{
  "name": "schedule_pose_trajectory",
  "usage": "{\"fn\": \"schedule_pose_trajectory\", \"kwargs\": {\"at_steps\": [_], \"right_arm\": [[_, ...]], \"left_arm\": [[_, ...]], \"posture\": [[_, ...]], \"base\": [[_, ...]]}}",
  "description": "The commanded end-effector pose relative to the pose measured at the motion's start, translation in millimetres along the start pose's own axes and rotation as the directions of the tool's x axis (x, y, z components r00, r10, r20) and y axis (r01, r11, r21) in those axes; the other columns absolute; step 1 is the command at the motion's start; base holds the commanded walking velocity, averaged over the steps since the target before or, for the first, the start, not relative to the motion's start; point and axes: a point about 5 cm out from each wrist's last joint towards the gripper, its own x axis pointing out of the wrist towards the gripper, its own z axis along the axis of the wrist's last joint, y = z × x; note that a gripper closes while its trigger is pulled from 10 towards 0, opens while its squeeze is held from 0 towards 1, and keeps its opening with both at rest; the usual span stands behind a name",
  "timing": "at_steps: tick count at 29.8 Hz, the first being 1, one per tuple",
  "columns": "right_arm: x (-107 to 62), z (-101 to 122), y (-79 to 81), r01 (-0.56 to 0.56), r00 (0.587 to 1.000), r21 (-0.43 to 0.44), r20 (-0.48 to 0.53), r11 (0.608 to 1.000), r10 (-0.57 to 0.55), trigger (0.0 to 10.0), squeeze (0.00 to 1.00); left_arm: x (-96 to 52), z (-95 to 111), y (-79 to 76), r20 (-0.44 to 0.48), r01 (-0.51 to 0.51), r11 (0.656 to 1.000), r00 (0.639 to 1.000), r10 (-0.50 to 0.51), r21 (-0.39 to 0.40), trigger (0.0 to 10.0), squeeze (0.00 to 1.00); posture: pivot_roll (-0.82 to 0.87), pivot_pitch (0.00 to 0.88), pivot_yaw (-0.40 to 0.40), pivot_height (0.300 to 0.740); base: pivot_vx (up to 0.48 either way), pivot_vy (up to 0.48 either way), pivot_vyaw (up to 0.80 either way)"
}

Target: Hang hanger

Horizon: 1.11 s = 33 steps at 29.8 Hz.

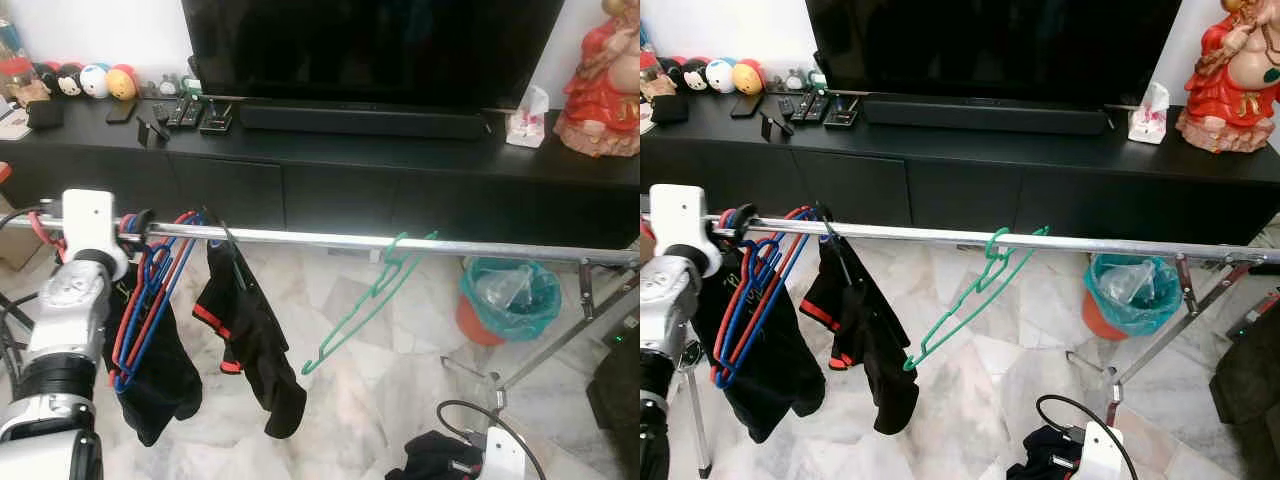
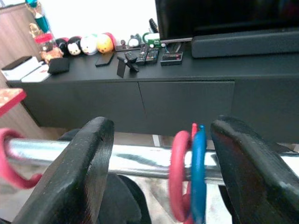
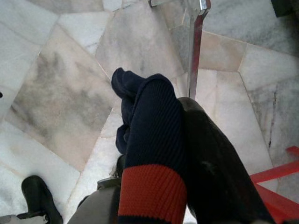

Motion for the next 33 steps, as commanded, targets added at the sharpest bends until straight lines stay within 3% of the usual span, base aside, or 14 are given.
{"fn": "schedule_pose_trajectory", "kwargs": {"at_steps": [1,4,5,10,17,27,33], "right_arm": [[-1.0,-4,-3.4,0.008,1.000,0.006,-0.018,1.000,-0.007,10.0,0.00],[-1.3,-6,-3.5,0.007,1.000,0.006,-0.023,1.000,-0.007,10.0,0.00],[-1.6,-7,-3.5,0.007,1.000,0.007,-0.027,1.000,-0.007,10.0,0.00],[-2.0,-8,-3.7,0.007,0.999,0.007,-0.034,1.000,-0.007,10.0,0.00],[-2.2,-9,-4.1,0.008,0.999,0.009,-0.035,1.000,-0.007,10.0,0.00],[-2.3,-9,-4.9,0.008,0.999,0.009,-0.035,1.000,-0.007,10.0,0.00],[-2.4,-9,-4.4,0.007,0.999,0.009,-0.034,1.000,-0.007,10.0,0.00]], "left_arm": [[0.7,6,11.4,0.020,0.005,0.999,1.000,-0.004,-0.042,10.0,0.00],[0.5,6,19.4,0.026,-0.001,0.997,1.000,0.003,-0.075,10.0,0.00],[0.5,5,29.3,0.023,-0.028,0.995,0.999,0.030,-0.094,10.0,0.00],[0.4,1,42.8,0.002,-0.084,0.995,0.996,0.084,-0.059,10.0,0.00],[-1.2,-12,45.3,-0.056,-0.103,0.993,0.993,0.100,-0.056,10.0,0.00],[1.3,-6,45.3,-0.015,-0.041,0.992,0.999,0.040,-0.119,10.0,0.00],[2.0,-7,41.9,-0.036,0.012,0.998,0.999,-0.015,-0.060,10.0,0.00]], "posture": [[0.05,0.038,0.014,0.740],[0.05,0.040,0.017,0.740],[0.05,0.043,0.019,0.740],[0.05,0.042,0.021,0.740],[0.05,0.035,0.022,0.740],[0.05,0.031,0.025,0.740],[0.05,0.032,0.028,0.740]], "base": [[0.000,0.000,0.00],[0.000,0.000,0.00],[0.000,0.000,0.00],[0.000,0.000,0.00],[0.000,0.000,0.00],[0.000,0.000,0.00],[0.000,0.000,0.00]]}}
